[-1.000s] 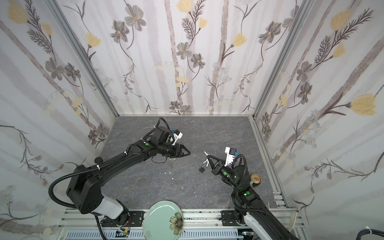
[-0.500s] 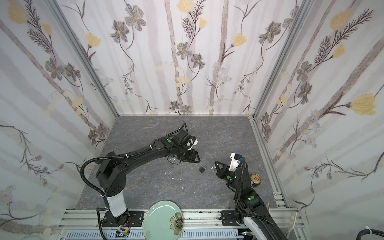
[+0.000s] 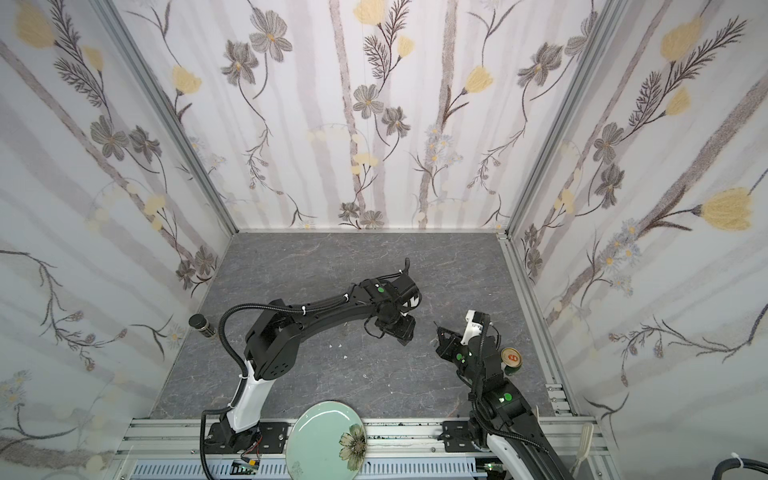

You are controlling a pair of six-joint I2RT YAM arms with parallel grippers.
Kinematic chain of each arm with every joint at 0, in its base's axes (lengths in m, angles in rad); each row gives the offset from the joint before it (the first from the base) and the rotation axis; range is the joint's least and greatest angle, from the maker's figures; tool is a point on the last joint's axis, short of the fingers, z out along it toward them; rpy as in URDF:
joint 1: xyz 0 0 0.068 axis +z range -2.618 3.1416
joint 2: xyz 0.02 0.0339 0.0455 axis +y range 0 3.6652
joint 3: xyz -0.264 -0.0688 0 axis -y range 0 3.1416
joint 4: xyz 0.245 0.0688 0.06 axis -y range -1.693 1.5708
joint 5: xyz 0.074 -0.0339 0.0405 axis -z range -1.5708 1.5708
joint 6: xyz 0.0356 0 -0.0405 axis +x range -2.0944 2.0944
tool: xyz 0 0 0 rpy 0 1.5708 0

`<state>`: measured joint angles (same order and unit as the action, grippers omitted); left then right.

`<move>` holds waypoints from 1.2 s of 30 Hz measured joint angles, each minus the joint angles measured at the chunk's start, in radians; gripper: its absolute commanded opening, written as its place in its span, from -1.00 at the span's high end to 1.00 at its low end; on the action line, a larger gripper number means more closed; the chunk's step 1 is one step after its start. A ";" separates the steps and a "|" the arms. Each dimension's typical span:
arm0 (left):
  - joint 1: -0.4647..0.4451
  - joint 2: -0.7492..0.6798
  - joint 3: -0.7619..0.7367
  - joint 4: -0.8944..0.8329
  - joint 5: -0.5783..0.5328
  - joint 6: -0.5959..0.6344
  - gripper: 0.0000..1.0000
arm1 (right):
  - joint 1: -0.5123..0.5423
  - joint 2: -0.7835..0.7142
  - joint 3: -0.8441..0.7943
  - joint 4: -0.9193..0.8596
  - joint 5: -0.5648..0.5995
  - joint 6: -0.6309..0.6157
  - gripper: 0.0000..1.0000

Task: Unlock with the key
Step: 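Lower the left gripper onto the small black padlock and grasp its body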

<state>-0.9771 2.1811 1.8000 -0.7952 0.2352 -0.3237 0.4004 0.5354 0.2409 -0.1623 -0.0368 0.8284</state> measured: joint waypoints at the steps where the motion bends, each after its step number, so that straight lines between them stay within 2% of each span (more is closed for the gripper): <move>1: -0.004 0.016 0.016 -0.013 -0.011 0.007 -0.11 | 0.000 0.000 0.000 -0.005 0.003 0.000 1.00; 8: -0.024 0.098 0.084 -0.080 -0.087 0.023 -0.14 | -0.005 -0.005 0.000 -0.014 0.014 0.000 1.00; 13: -0.035 0.129 0.114 -0.101 -0.122 0.032 -0.09 | -0.008 0.002 0.000 -0.015 0.018 0.000 1.00; 20: -0.046 0.182 0.177 -0.135 -0.164 0.035 0.05 | -0.009 0.003 0.000 -0.015 0.018 0.000 1.00; 29: -0.060 0.207 0.210 -0.174 -0.226 0.037 0.39 | -0.010 0.005 -0.005 -0.015 0.018 0.000 1.00; 36: -0.043 0.145 0.109 -0.131 -0.231 0.035 0.45 | -0.010 0.019 -0.016 -0.009 0.017 0.000 1.00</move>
<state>-1.0206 2.3260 1.9095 -0.9260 0.0040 -0.2886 0.3904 0.5549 0.2245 -0.1715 -0.0196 0.8284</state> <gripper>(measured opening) 0.318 0.073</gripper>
